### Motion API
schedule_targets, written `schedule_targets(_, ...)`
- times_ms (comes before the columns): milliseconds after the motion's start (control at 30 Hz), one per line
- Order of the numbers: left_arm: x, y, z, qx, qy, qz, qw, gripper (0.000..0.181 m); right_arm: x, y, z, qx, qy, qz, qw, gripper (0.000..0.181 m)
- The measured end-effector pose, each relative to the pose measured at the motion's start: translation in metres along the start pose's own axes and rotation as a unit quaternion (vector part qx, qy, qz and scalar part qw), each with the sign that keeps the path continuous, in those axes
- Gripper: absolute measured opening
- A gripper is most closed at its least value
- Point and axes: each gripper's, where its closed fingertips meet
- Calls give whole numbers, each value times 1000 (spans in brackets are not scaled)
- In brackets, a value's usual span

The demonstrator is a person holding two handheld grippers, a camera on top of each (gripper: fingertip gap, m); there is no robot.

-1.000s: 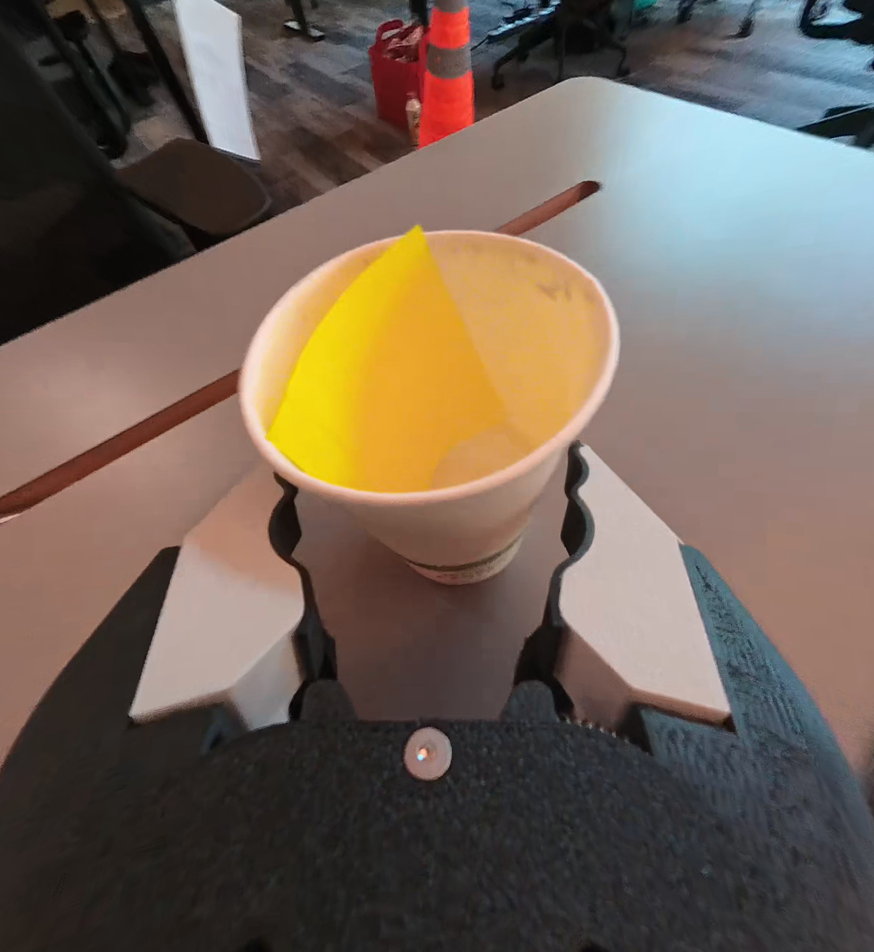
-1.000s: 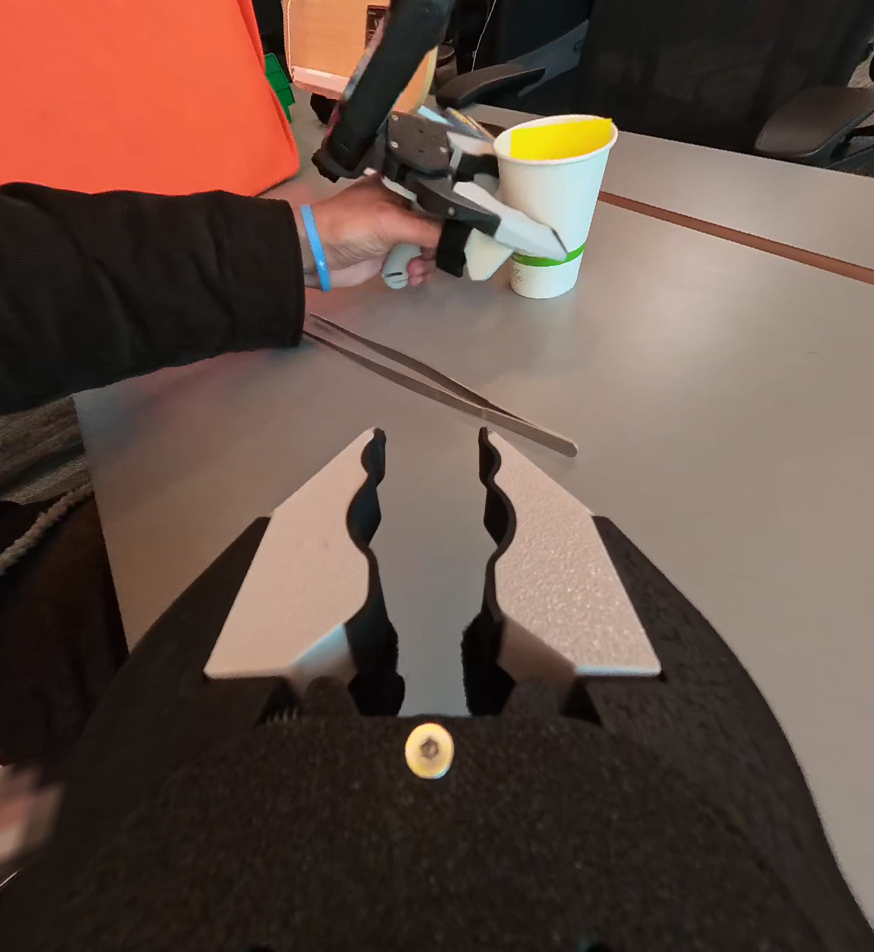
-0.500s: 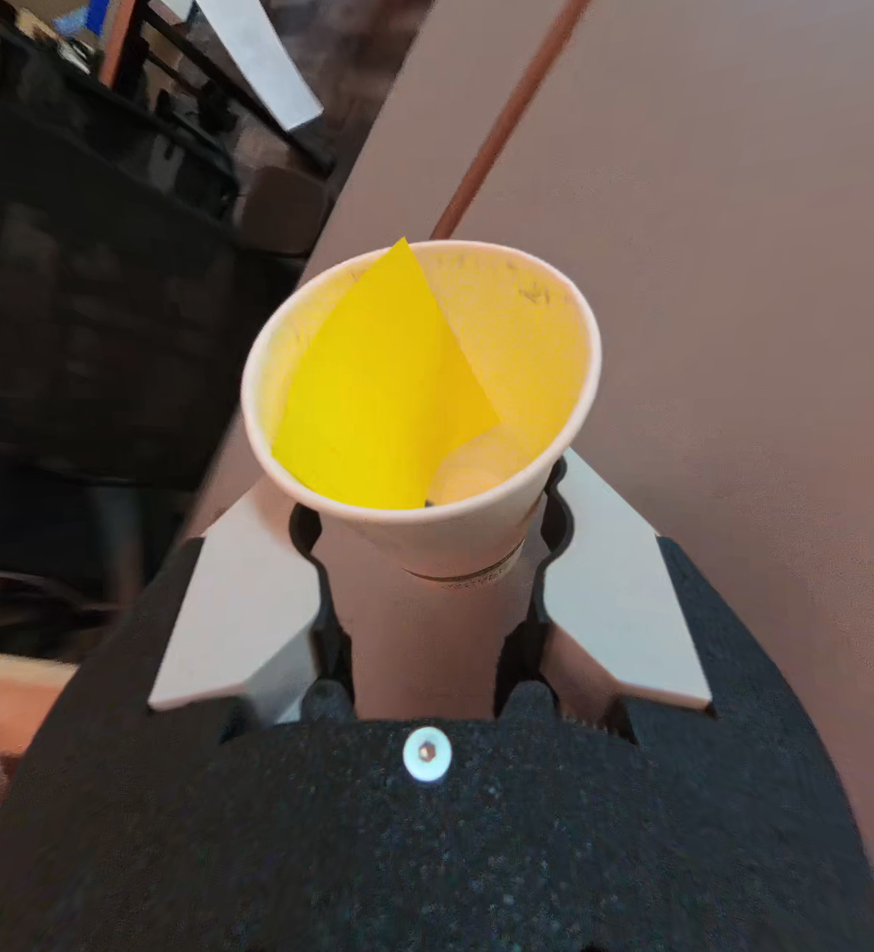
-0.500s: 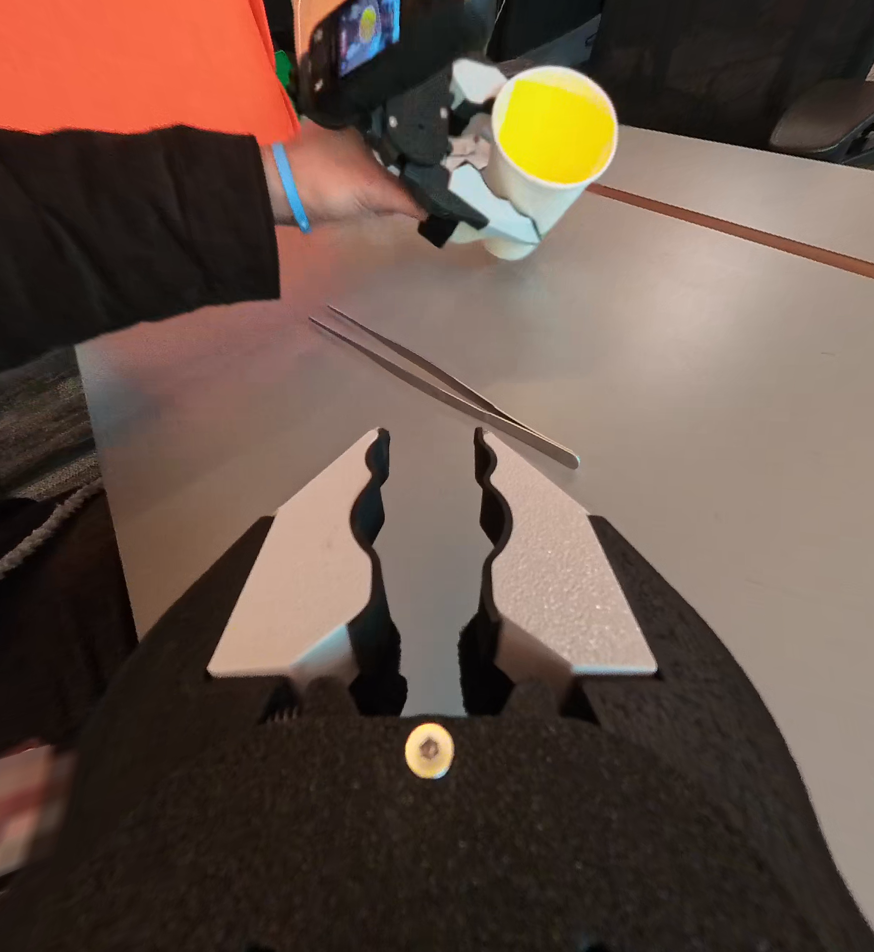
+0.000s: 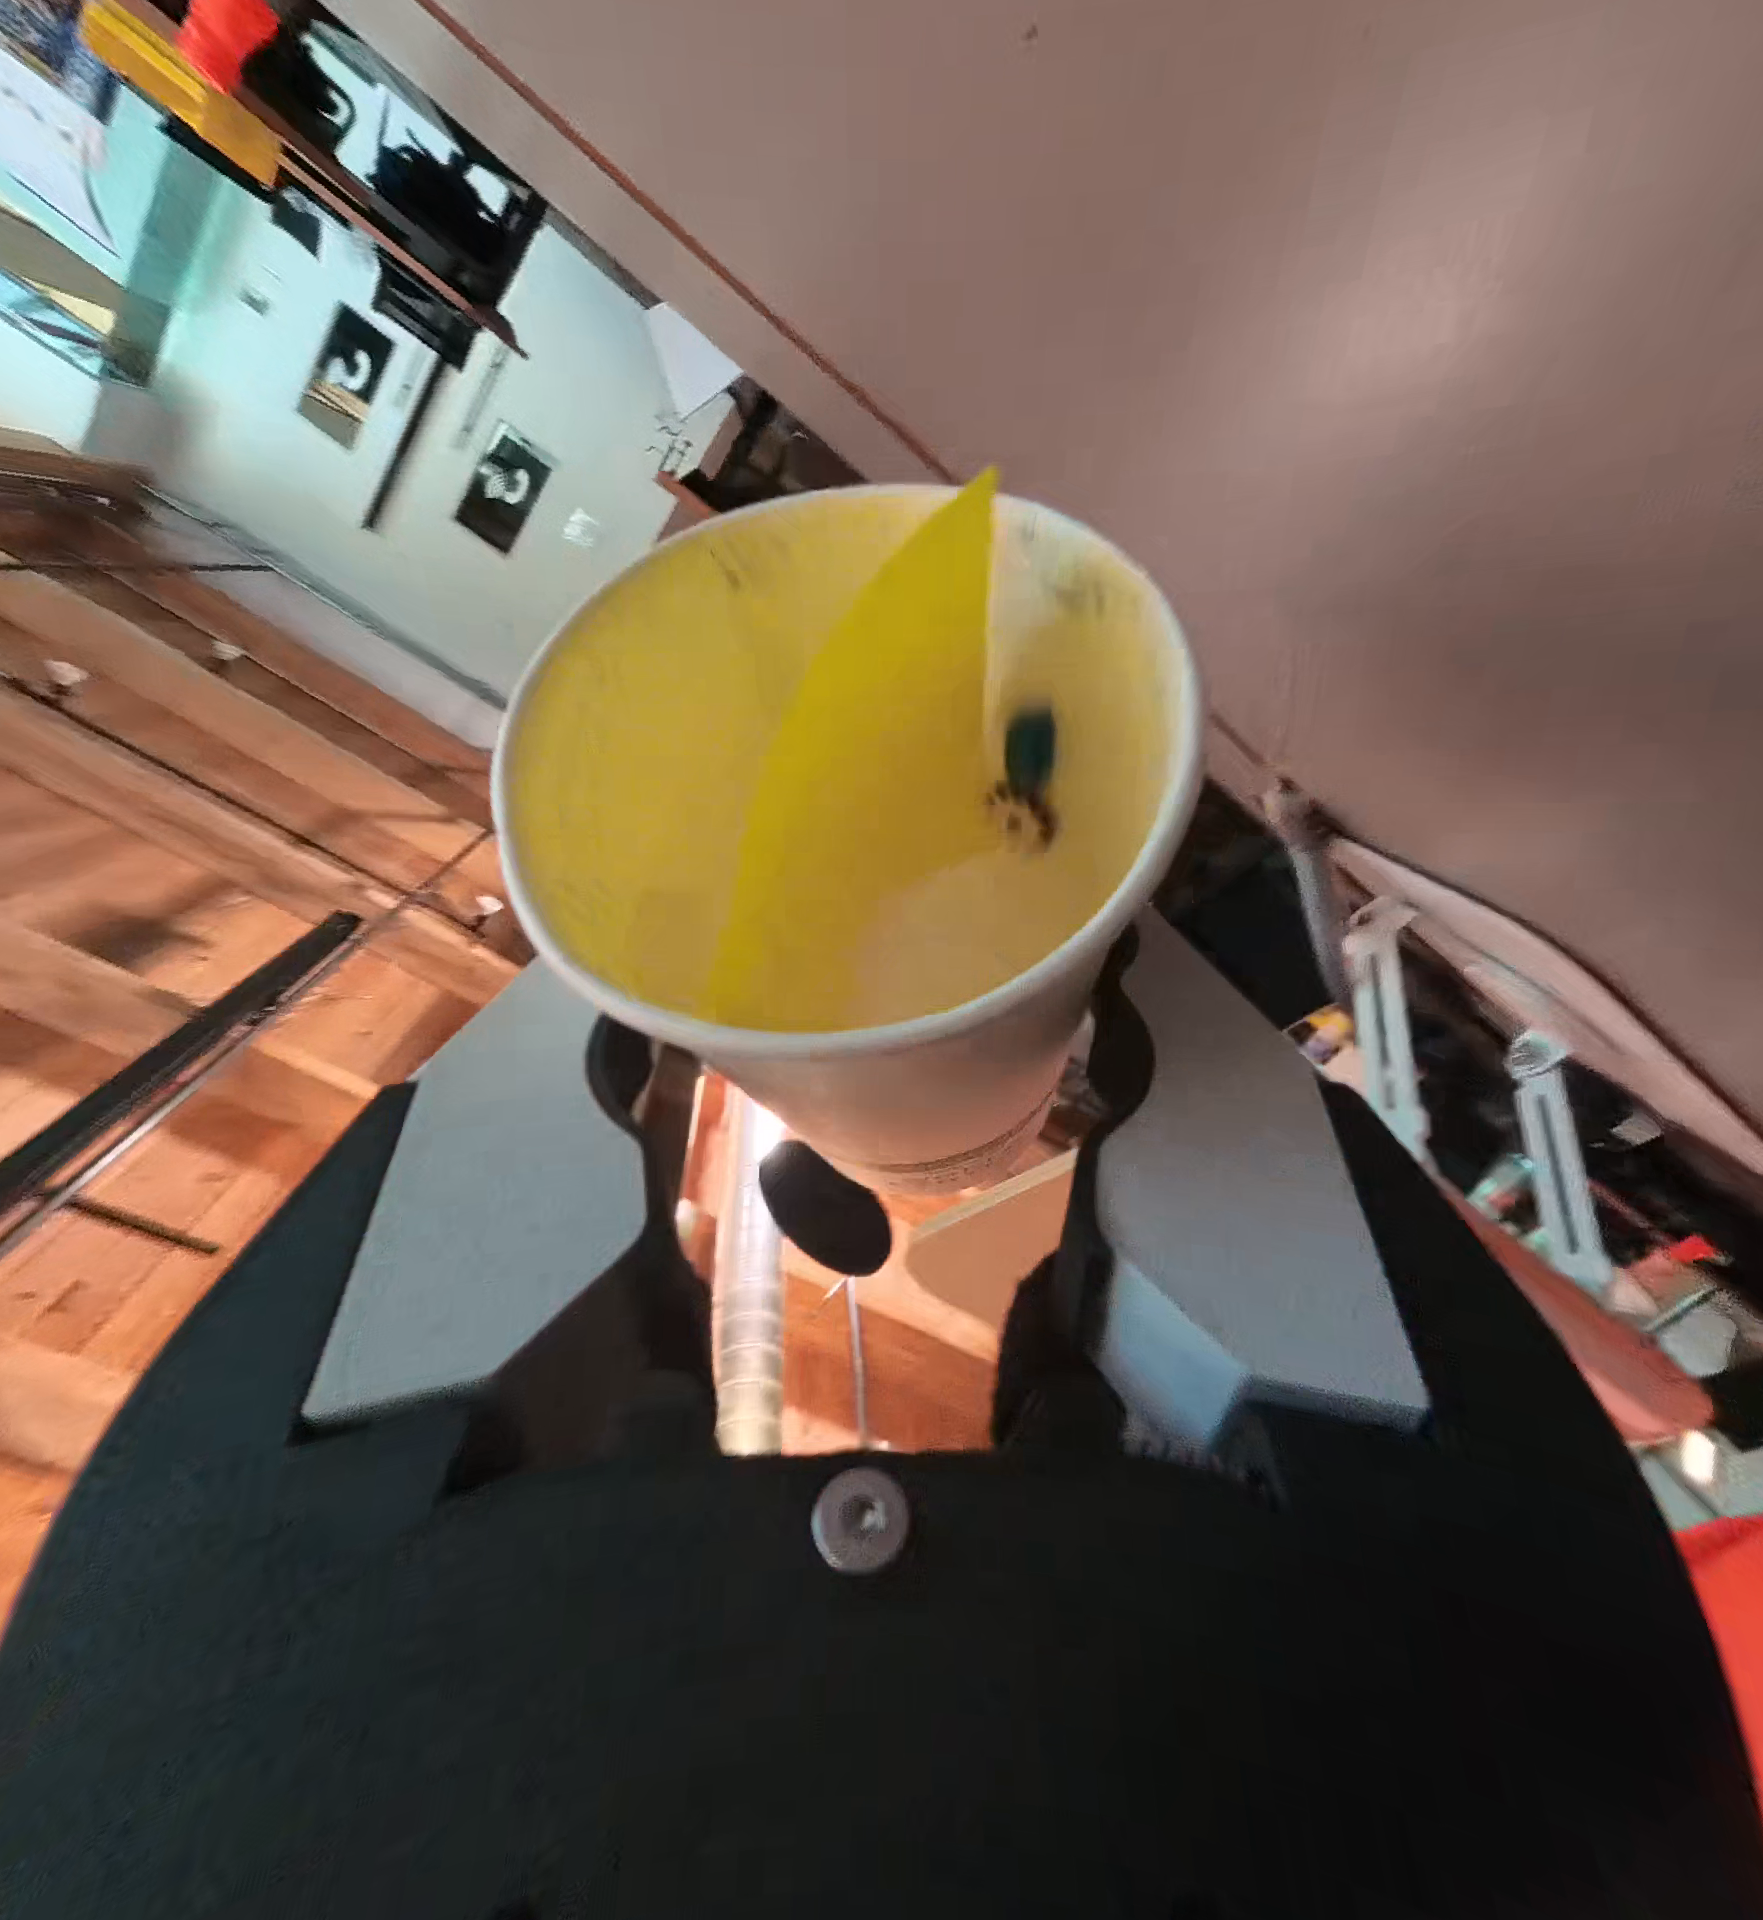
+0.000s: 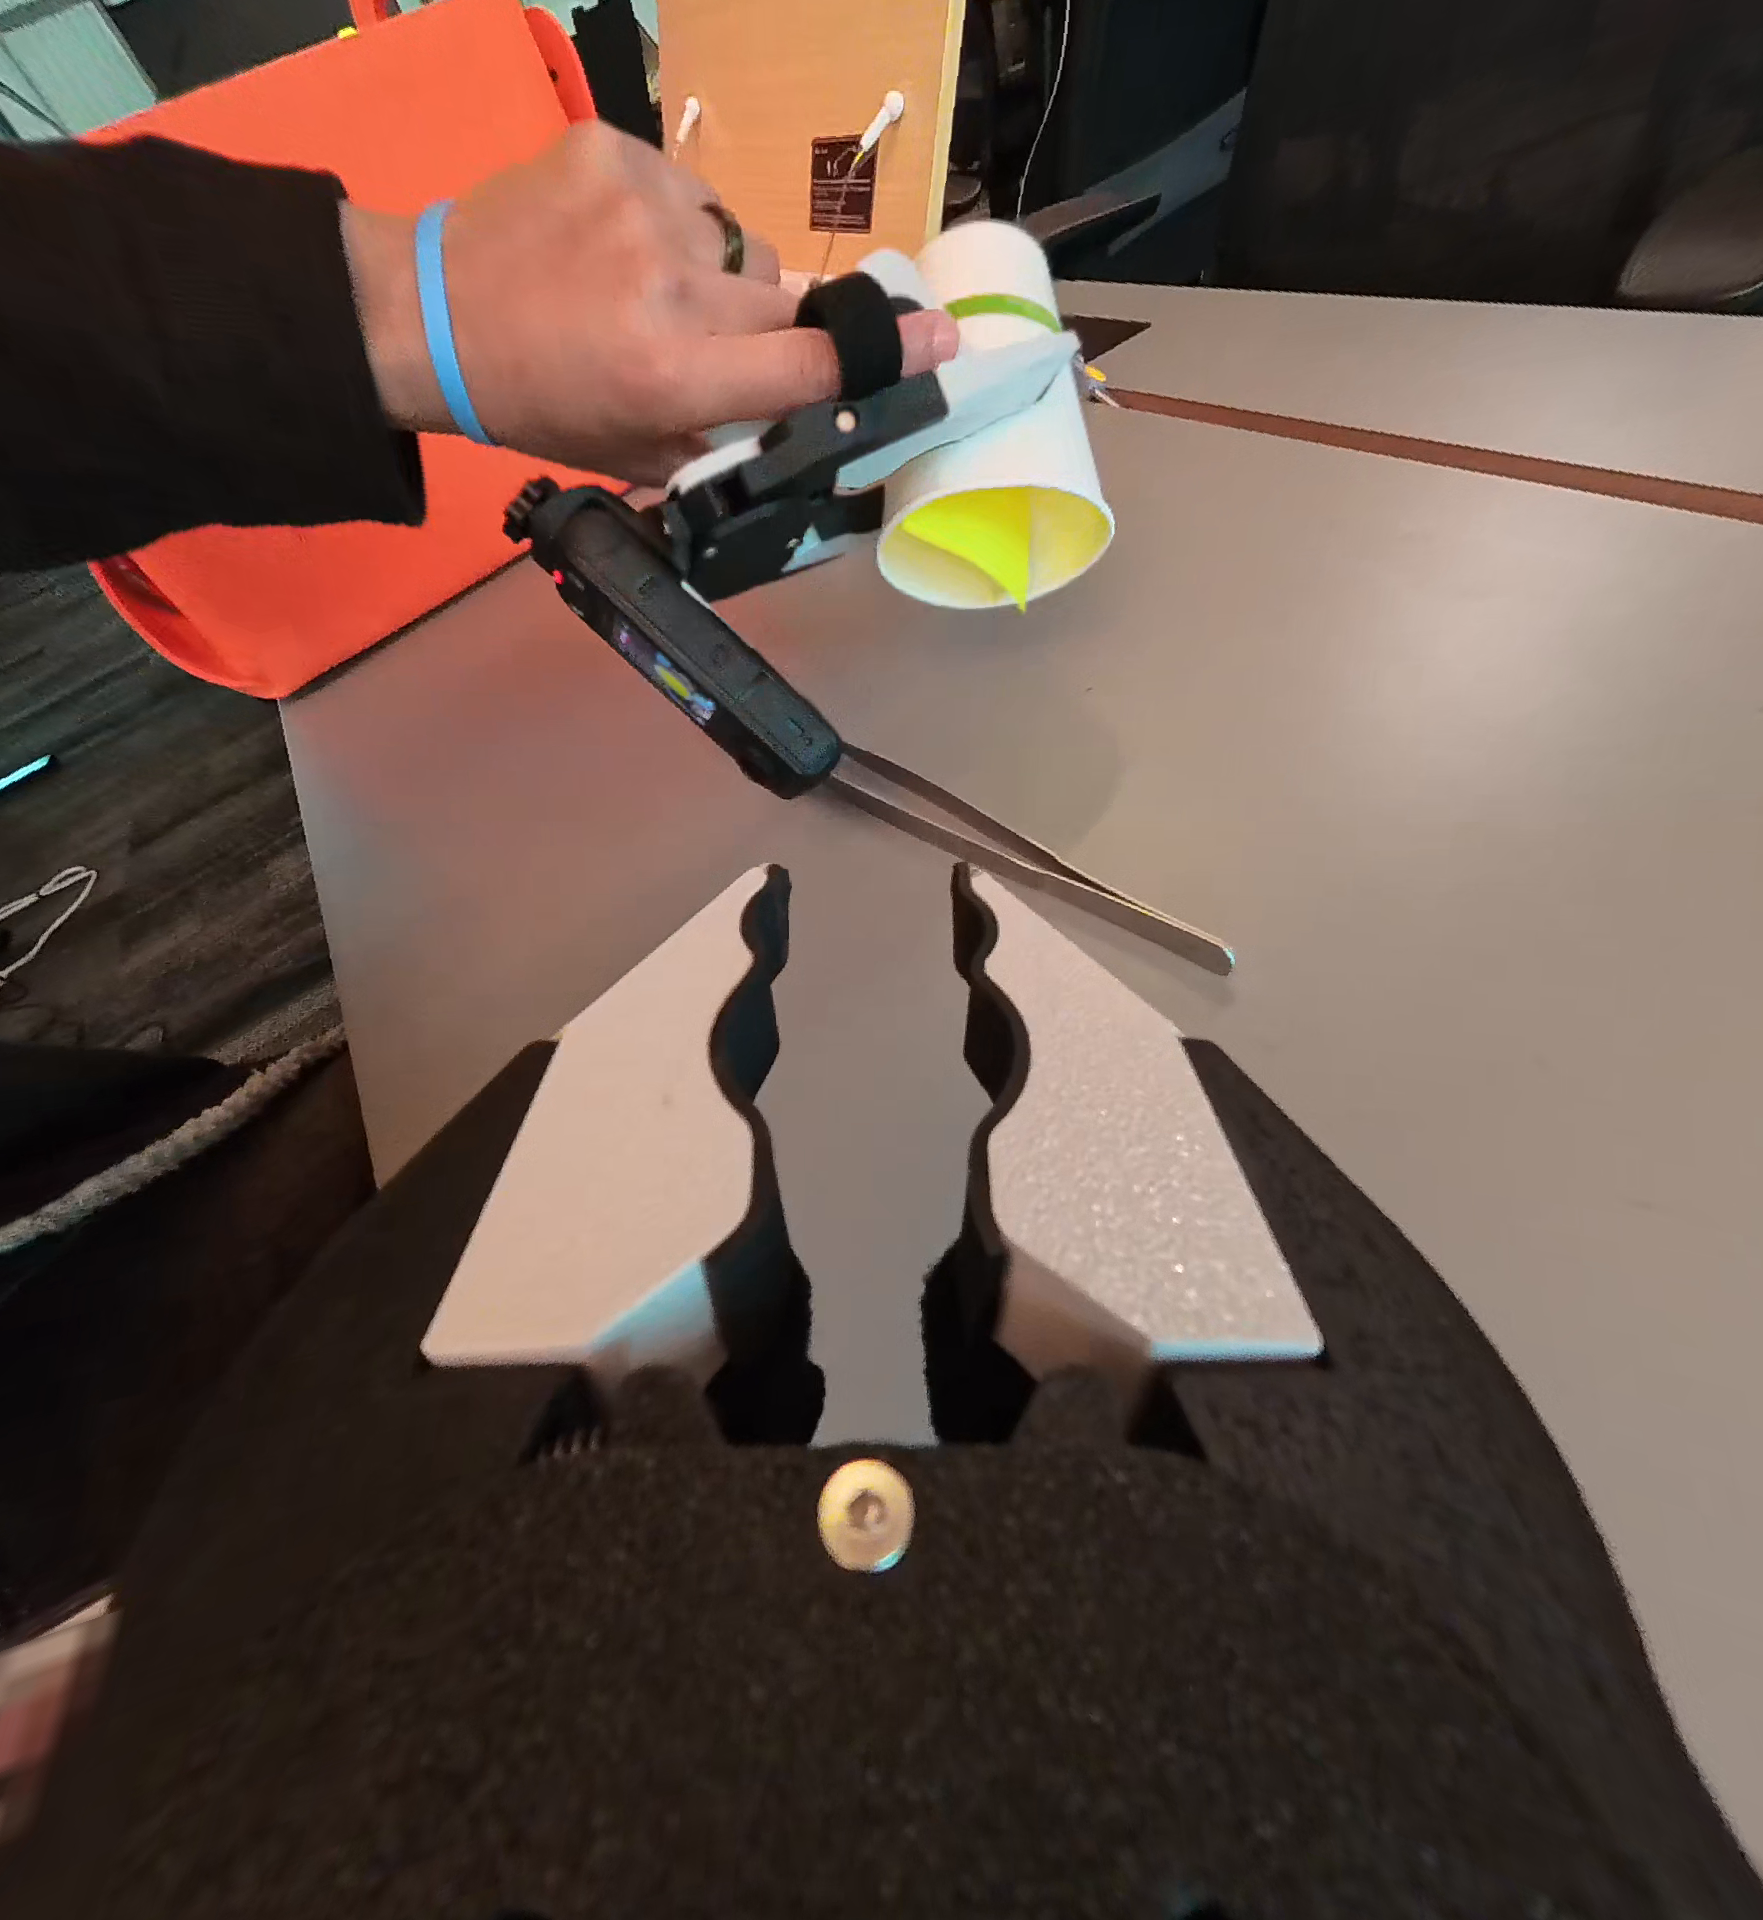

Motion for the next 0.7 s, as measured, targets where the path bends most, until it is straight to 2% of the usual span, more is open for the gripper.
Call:
schedule_targets(167,4,9,1,-6,-36,8,999,87,-1,0,1,2,0,-4,1000,31)
schedule_targets(233,-8,8,-4,8,-49,-5,999,87,-2,0,1,3,2,-7,1000,31)
schedule_targets(300,-3,11,11,-29,-38,7,999,87,-2,1,1,2,2,-7,1000,31)
schedule_targets(367,-2,16,3,20,-109,14,994,87,-2,1,1,3,2,-8,1000,31)
schedule_targets(400,-9,15,0,25,-95,-1,995,87,-2,1,1,3,3,-9,1000,31)
schedule_targets(467,-7,17,7,-17,-29,7,999,88,-2,0,2,2,5,-10,1000,31)
schedule_targets(567,-7,24,-8,-6,46,22,999,88,-6,-2,4,-4,18,-19,1000,37)
schedule_targets(633,-3,33,-20,-14,148,45,988,87,-5,-4,8,-21,65,-20,997,41)
schedule_targets(700,-2,44,-36,-2,197,61,978,87,4,-12,6,-33,139,10,990,41)
Point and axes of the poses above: each gripper's, where its closed fingertips meet, y back along the fingers, x out of its top, z = x × y across the jaws, and after that the axes turned 5 degrees about z, right-handed
